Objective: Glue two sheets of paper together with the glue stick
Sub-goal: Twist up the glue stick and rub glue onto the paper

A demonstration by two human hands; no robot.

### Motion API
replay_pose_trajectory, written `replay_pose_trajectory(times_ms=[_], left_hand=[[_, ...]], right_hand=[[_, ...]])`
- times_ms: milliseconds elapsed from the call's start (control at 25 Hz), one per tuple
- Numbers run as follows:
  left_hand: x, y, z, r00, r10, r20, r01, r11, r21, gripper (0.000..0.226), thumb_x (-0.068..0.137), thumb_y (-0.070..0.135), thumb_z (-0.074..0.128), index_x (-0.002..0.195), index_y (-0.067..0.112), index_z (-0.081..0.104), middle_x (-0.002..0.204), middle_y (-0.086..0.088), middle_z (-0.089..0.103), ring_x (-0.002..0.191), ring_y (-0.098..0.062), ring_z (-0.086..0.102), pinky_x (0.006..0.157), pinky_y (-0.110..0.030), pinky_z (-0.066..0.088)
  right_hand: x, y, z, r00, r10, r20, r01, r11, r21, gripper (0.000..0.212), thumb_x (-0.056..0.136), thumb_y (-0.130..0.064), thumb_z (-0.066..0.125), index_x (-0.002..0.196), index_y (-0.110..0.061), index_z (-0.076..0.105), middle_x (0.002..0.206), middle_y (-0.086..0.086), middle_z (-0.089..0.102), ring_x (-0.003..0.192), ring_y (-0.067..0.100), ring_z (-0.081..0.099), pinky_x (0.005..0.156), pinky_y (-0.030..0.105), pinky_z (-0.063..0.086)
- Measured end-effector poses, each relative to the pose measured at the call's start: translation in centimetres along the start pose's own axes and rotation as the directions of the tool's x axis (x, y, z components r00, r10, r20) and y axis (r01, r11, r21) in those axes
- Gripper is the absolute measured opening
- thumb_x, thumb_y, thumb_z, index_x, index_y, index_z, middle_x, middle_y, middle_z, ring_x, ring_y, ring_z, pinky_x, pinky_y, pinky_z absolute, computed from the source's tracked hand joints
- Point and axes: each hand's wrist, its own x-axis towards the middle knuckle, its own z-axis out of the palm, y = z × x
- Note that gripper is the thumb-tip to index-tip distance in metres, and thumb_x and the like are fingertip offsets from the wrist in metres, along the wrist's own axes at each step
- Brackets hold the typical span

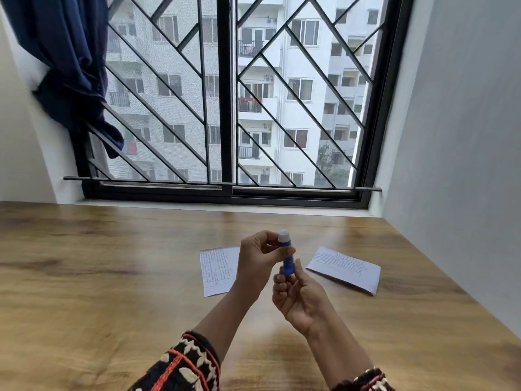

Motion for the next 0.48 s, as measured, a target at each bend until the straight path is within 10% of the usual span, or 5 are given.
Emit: replay_pose_trajectory(times_ms=[480], left_hand=[[0.2, 0.4, -0.6, 1.000, 0.000, -0.019, 0.000, 0.999, -0.044, 0.015, 0.071, 0.001, 0.072, 0.076, 0.014, 0.066, 0.068, -0.002, 0.066, 0.068, -0.017, 0.065, 0.068, -0.029, 0.060]], right_hand=[[-0.4, -0.1, 1.0, 0.996, -0.079, -0.030, 0.081, 0.992, 0.098, 0.025, 0.090, -0.022, 0.052, 0.089, 0.002, 0.058, 0.069, 0.011, 0.055, 0.051, 0.012, 0.057, 0.041, 0.017, 0.051]])
